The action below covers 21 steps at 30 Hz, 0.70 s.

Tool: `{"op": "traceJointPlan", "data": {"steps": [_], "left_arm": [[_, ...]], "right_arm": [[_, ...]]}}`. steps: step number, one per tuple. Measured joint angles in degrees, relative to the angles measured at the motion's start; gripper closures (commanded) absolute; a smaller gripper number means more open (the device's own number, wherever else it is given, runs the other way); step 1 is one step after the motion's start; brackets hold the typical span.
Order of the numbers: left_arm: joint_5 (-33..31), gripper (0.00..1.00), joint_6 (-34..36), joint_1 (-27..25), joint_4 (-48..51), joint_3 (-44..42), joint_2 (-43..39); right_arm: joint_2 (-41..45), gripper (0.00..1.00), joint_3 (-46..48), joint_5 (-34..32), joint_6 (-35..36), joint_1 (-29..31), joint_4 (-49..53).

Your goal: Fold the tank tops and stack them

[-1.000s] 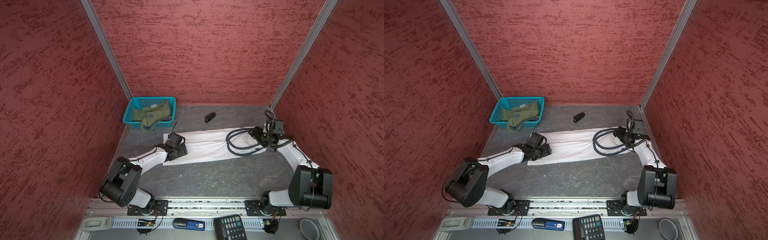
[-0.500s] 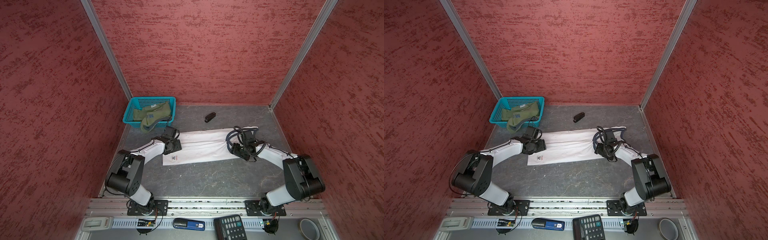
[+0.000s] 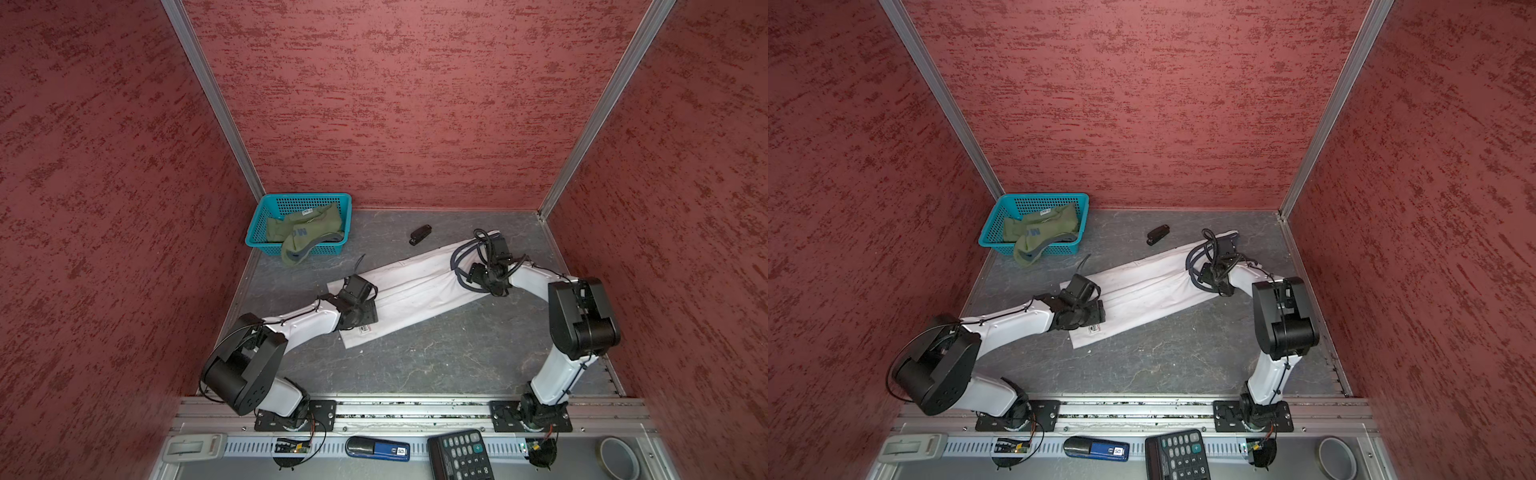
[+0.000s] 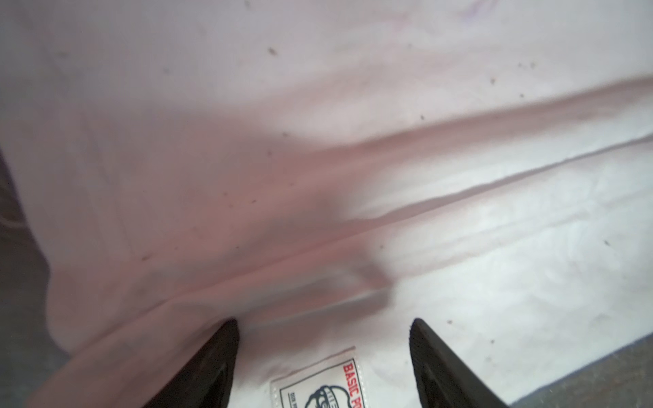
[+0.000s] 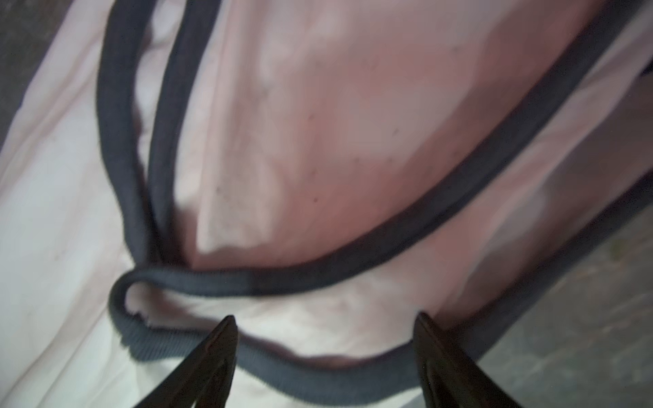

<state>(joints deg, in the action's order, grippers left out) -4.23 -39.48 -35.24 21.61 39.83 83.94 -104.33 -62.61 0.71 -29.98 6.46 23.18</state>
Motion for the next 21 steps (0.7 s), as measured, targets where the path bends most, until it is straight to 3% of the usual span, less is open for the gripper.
{"op": "traceJointPlan", "data": {"steps": [7,11,14,17,21], "left_arm": [[-0.9,0.21,-8.2,-19.2,0.5,4.7,4.2],[0.7,0.19,-8.9,-25.4,2.4,7.5,5.4],[0.4,0.15,-8.1,-25.4,4.8,7.6,2.7],[0.0,0.12,-6.1,-21.9,6.8,7.6,-2.2],[1.1,0.12,-2.3,-10.7,6.9,7.5,-4.6]], "right_arm": [[-9.8,0.19,-13.1,-3.0,1.8,-6.5,2.5],[-11.2,0.19,-16.8,-3.5,2.6,-8.2,5.2],[-9.5,0.18,-16.6,-3.5,3.0,-8.3,6.1],[-2.8,0.19,-11.1,-2.6,3.0,-7.3,5.5],[8.5,0.19,-2.4,-0.6,2.7,-3.1,4.9]]}}
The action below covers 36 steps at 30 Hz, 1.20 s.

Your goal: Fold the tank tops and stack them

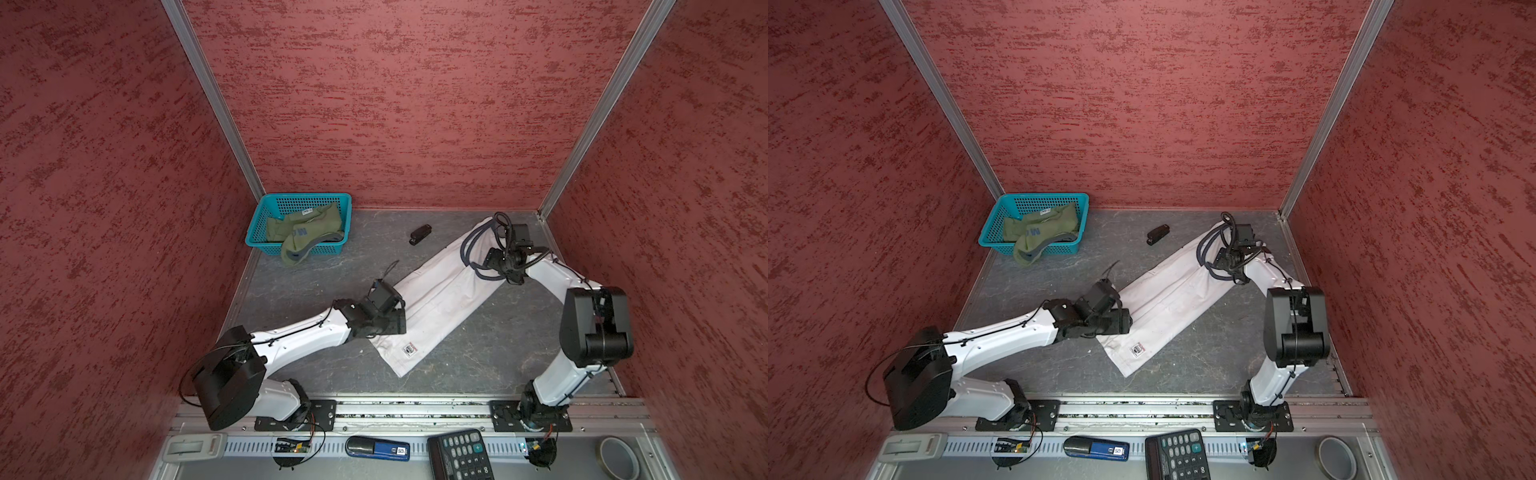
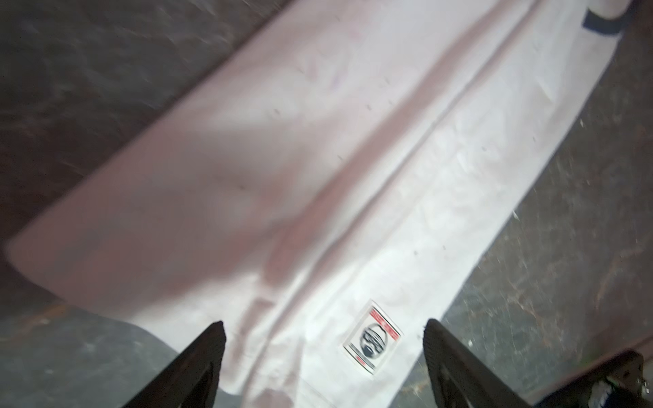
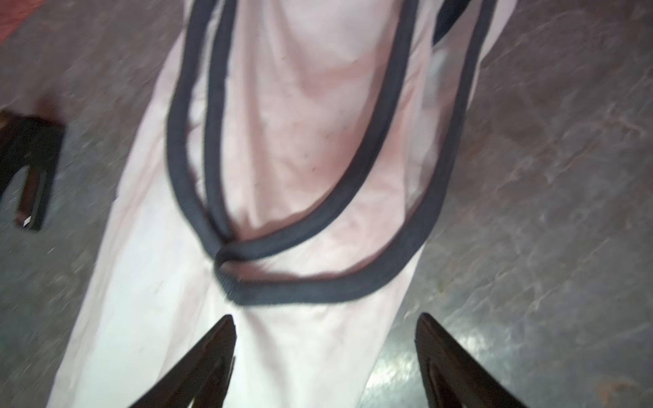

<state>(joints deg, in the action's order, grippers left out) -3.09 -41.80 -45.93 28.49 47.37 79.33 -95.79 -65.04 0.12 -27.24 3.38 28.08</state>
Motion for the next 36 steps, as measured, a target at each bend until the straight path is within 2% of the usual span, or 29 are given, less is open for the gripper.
{"op": "traceJointPlan", "data": {"steps": [3,6,13,17,28,33,36], "left_arm": [[0.2,0.13,3.0,6.1,0.0,0.0,3.1],[1.0,0.16,5.4,8.6,0.0,0.0,8.0],[1.3,0.17,7.2,8.0,-0.9,1.1,11.5],[0.4,0.17,6.2,3.4,-2.0,1.0,11.9],[0.8,0.16,-1.6,-18.4,-2.3,4.6,14.7],[3.0,0.13,-1.6,-23.1,-0.2,6.2,14.5],[2.7,0.12,-1.3,-22.4,1.5,5.7,10.8]], "right_arm": [[3.5,0.19,4.8,1.2,-0.6,4.5,-1.5],[2.3,0.20,8.0,2.5,-1.0,8.5,-2.2],[-4.6,0.20,6.6,2.8,-1.1,10.9,-3.1],[-9.7,0.20,0.4,0.2,-0.1,10.0,-2.0],[-16.5,0.19,-9.3,-1.4,0.9,4.6,0.3],[-14.6,0.19,-8.4,-1.4,0.9,4.7,1.6],[-7.5,0.19,-3.1,-1.3,0.7,5.0,1.9]]}}
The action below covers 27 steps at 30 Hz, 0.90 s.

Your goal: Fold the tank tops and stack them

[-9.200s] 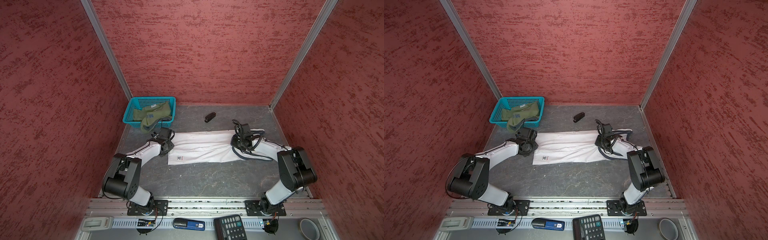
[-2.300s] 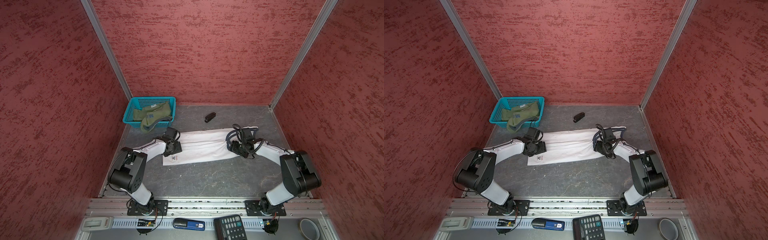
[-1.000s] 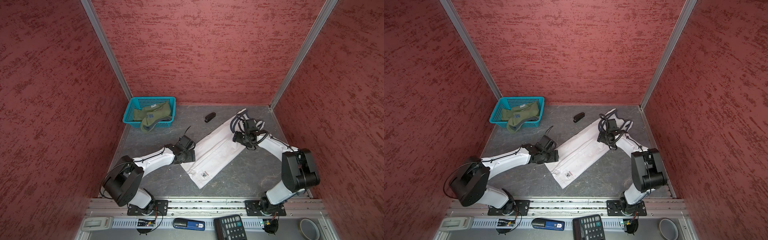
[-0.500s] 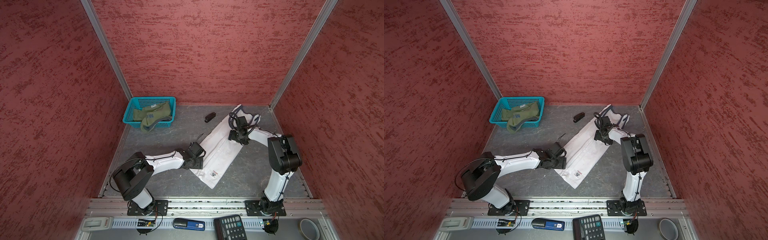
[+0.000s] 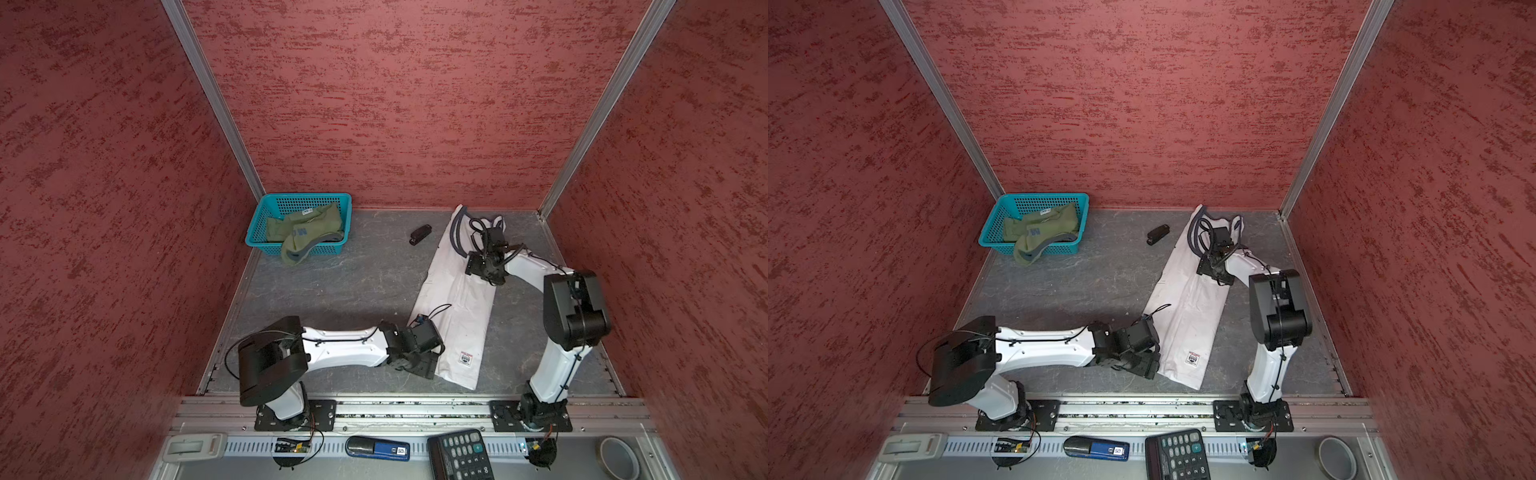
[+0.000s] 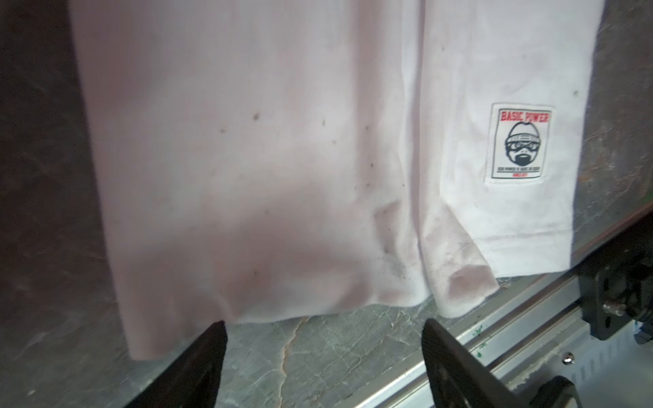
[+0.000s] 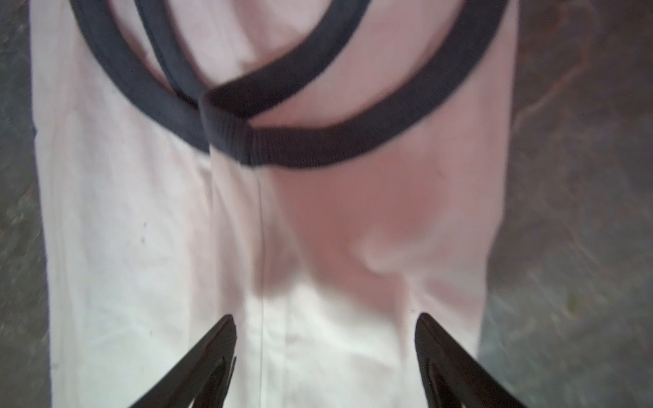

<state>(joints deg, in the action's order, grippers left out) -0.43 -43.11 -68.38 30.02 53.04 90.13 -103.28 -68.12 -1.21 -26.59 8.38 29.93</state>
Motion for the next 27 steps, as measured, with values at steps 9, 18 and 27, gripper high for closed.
{"op": "traceJointPlan", "data": {"steps": [9,18,27], "left_arm": [[2.1,0.16,-0.7,16.0,0.0,-8.8,-14.8],[7.5,0.23,-0.8,20.9,-1.0,-12.0,-14.1],[10.9,0.27,0.0,20.7,-2.7,-12.0,-8.7]], "right_arm": [[35.6,0.22,18.1,2.2,-8.2,11.2,4.1],[52.3,0.26,34.6,2.5,-29.3,32.8,12.8],[61.3,0.28,40.0,2.6,-43.7,43.2,20.5]]}}
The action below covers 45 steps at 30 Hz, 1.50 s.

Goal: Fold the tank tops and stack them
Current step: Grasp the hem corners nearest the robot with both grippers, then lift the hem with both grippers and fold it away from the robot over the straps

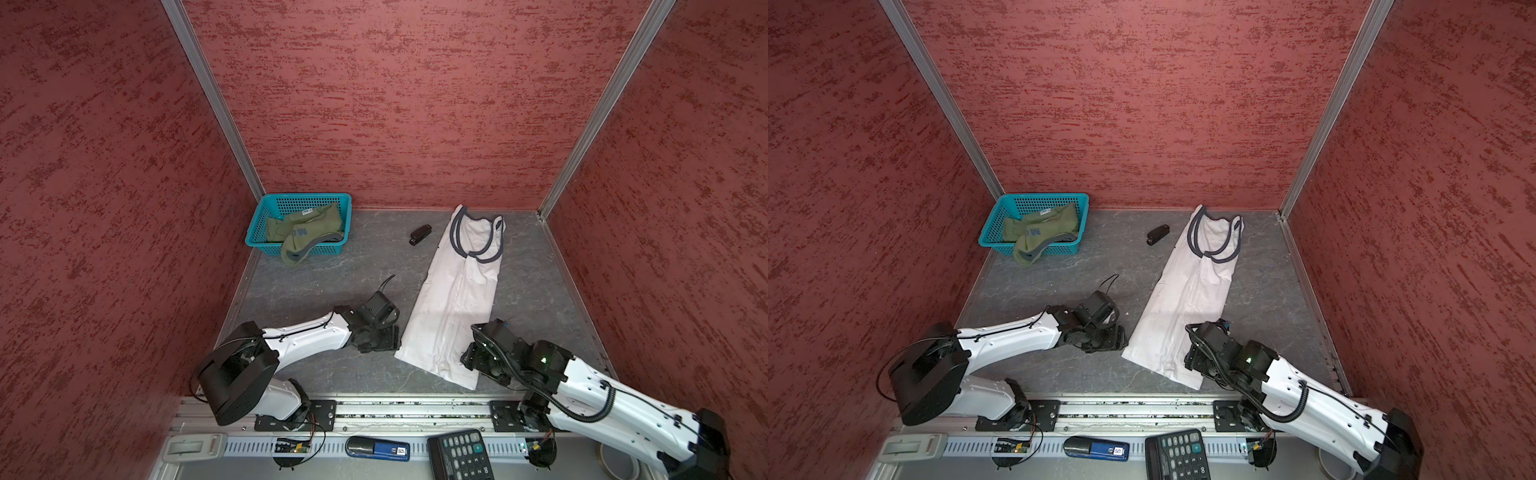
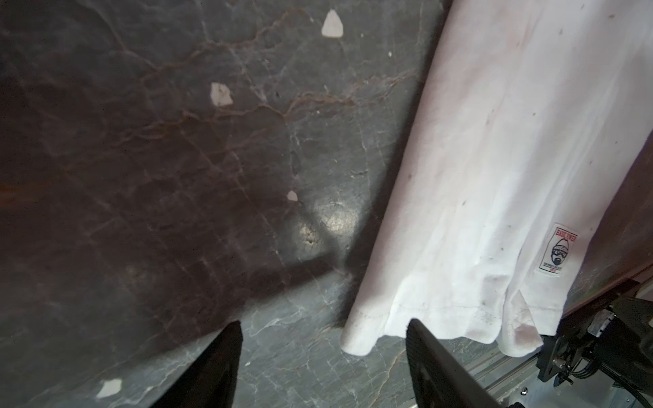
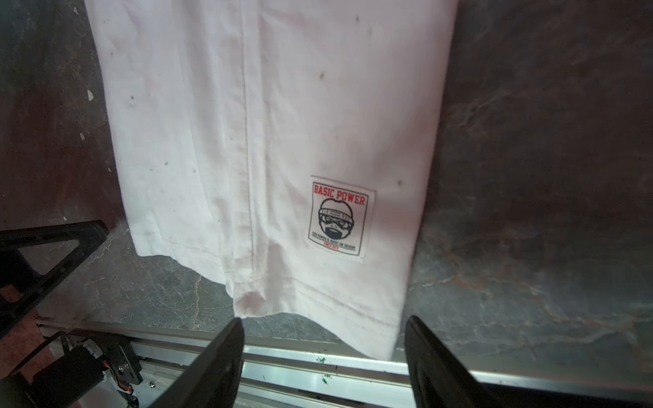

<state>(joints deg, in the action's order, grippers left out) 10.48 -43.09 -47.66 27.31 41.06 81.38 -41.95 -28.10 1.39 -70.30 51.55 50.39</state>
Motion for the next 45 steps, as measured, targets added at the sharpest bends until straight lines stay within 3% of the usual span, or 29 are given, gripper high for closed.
{"op": "traceJointPlan", "data": {"steps": [8,17,29,35,40,45], "left_arm": [[0.9,0.33,0.1,-2.3,-0.4,0.1,1.9],[1.7,0.44,0.0,-4.4,-1.0,0.9,3.7],[2.6,0.76,-1.1,-6.6,-2.1,1.5,4.9],[0.8,0.87,-2.7,-7.2,-2.7,3.7,3.6],[-0.3,0.88,-2.8,-4.3,-3.8,9.3,2.7],[-0.4,0.88,-2.8,1.0,-4.2,18.8,6.2]], "right_arm": [[4.2,0.37,5.7,2.5,-5.7,2.8,2.2],[4.9,0.62,10.3,4.4,-8.5,3.5,-1.6],[4.1,0.95,11.0,5.0,-9.3,3.8,-6.2],[3.4,1.00,8.5,2.9,-8.7,3.5,-6.6],[1.1,1.00,0.5,-0.8,-4.2,-2.3,-5.6],[-2.4,1.00,-7.9,-1.7,6.3,-17.6,-6.1]]}}
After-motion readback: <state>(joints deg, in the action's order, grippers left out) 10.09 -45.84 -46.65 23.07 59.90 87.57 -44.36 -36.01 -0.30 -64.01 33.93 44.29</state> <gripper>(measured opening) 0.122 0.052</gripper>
